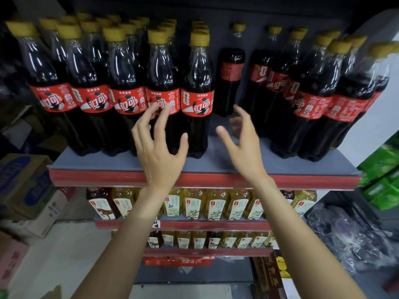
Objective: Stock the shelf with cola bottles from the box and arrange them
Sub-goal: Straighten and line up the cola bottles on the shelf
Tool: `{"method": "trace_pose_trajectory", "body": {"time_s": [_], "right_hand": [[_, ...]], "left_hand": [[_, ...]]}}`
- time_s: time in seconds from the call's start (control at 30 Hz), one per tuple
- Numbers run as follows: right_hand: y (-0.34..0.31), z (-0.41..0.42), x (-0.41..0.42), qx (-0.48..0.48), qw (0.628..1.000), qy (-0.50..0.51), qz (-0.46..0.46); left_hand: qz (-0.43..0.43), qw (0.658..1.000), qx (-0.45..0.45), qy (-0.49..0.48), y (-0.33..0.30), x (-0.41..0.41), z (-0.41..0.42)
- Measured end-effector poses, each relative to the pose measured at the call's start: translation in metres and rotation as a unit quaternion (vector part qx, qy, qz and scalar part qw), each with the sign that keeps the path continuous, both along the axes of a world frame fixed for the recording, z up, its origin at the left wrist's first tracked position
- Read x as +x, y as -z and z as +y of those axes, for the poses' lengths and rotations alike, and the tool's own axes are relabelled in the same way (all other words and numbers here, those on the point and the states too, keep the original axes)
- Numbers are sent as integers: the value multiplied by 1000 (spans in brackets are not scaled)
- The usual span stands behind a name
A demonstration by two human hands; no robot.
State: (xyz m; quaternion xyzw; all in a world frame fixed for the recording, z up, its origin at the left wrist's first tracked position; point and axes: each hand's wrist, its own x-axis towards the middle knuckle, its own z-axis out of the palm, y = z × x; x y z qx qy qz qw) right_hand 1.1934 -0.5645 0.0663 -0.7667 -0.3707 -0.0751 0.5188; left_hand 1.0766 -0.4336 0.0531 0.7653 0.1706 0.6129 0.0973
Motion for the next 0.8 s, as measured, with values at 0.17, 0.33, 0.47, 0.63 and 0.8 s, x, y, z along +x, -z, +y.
{"method": "trace_pose_trajectory", "body": {"time_s": [0.17, 0.33, 0.47, 0.63, 0.8], "right_hand": [[-12, 18, 61, -29, 996, 73, -51], [-16, 69, 101, -88, 993, 80, 1], [-10, 93, 117, -81, 994, 79, 3], [-9, 96, 124, -30, 997, 67, 19], [-8, 92, 126, -64, 993, 104, 6]], "left_hand": [[93, 991, 80, -48, -4, 21, -6], [147, 982, 81, -83, -1, 28, 1], [150, 979, 100, -98, -1, 27, 3], [151, 977, 113, -102, -2, 26, 5], [145, 979, 107, -95, -2, 27, 4]]}}
